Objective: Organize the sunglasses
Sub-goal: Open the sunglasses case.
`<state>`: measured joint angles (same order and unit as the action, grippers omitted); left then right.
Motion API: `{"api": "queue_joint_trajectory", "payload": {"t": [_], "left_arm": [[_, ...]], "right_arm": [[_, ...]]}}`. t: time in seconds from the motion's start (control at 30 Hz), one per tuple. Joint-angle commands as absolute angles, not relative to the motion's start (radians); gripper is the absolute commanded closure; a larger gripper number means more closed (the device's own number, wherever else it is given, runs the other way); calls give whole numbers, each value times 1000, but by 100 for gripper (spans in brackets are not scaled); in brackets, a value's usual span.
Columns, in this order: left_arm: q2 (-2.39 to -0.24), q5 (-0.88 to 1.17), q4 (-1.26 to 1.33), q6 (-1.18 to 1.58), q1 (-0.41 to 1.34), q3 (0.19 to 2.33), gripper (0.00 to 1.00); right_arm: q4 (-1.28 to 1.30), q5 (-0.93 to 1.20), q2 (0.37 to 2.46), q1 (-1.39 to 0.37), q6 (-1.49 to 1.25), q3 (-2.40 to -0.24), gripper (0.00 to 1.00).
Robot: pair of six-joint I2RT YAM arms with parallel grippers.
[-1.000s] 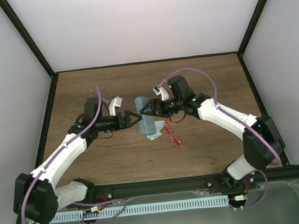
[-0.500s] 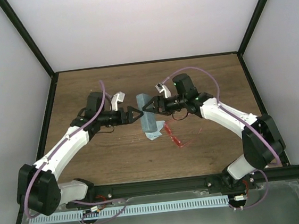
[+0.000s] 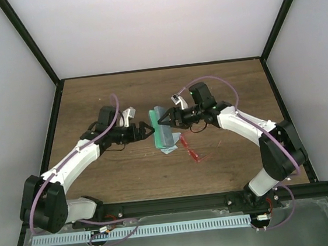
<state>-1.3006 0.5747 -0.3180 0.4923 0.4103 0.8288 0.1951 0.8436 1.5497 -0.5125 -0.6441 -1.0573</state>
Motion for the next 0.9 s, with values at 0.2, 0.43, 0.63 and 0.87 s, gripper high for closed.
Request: {"api": "queue_joint_trajectory", "payload": {"t": [0.2, 0.43, 0.63, 0.87], "left_arm": [[-1290, 445, -365, 518, 393, 752, 0], [-1220, 421, -357, 525, 388, 772, 0], [-1116, 424, -391, 551, 354, 768, 0], [-1067, 346, -503, 553, 309, 756, 0]], "right_arm": [[165, 999, 1568, -522, -608, -1132, 37], [142, 988, 1616, -522, -606, -1098, 37], [110, 1009, 1747, -538, -592, -1135, 38], [87, 1026, 1911, -585, -576, -1209, 38]]}}
